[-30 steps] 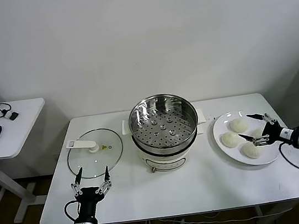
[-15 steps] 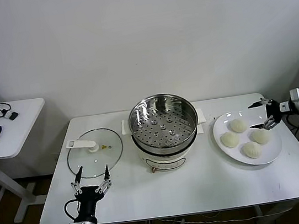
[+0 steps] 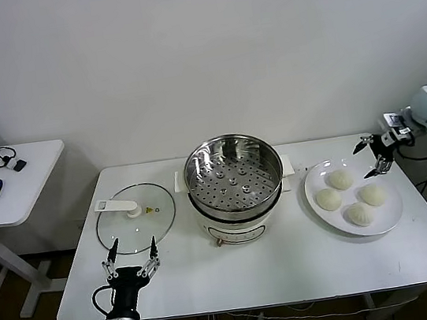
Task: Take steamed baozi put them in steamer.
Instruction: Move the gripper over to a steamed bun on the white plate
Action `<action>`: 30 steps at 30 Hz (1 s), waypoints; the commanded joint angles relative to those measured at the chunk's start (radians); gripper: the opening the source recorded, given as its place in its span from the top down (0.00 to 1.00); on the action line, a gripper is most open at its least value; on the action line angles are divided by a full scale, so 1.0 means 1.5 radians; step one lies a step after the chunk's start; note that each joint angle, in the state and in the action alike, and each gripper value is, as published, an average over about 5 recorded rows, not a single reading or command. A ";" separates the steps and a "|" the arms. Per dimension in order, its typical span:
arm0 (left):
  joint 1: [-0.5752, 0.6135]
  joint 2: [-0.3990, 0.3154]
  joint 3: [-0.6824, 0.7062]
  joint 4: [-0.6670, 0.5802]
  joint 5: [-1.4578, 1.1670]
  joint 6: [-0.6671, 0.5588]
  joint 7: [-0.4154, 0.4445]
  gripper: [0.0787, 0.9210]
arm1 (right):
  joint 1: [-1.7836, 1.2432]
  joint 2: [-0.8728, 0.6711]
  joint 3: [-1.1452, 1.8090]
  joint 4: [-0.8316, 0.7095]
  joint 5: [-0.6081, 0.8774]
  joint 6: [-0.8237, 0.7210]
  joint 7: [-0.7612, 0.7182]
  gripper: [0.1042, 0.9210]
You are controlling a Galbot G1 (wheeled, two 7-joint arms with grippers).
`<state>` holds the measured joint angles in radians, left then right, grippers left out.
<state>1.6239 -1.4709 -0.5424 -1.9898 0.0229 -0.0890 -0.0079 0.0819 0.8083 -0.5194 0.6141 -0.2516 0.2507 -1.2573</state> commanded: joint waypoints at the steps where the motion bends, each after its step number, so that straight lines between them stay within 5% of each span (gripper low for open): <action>1: -0.001 -0.001 -0.001 0.000 0.002 0.003 0.000 0.12 | 0.003 0.096 0.052 -0.114 -0.153 0.032 0.013 0.12; 10: -0.002 0.001 -0.004 0.001 0.001 0.004 0.000 0.12 | -0.036 0.144 0.180 -0.170 -0.265 0.060 0.055 0.12; 30: -0.002 0.001 -0.004 0.007 -0.001 0.002 0.000 0.12 | -0.057 0.174 0.246 -0.208 -0.299 0.061 0.104 0.12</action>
<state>1.6199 -1.4692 -0.5493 -1.9804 0.0222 -0.0847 -0.0081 0.0028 1.0502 -0.1954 0.3295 -0.6612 0.3358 -1.1182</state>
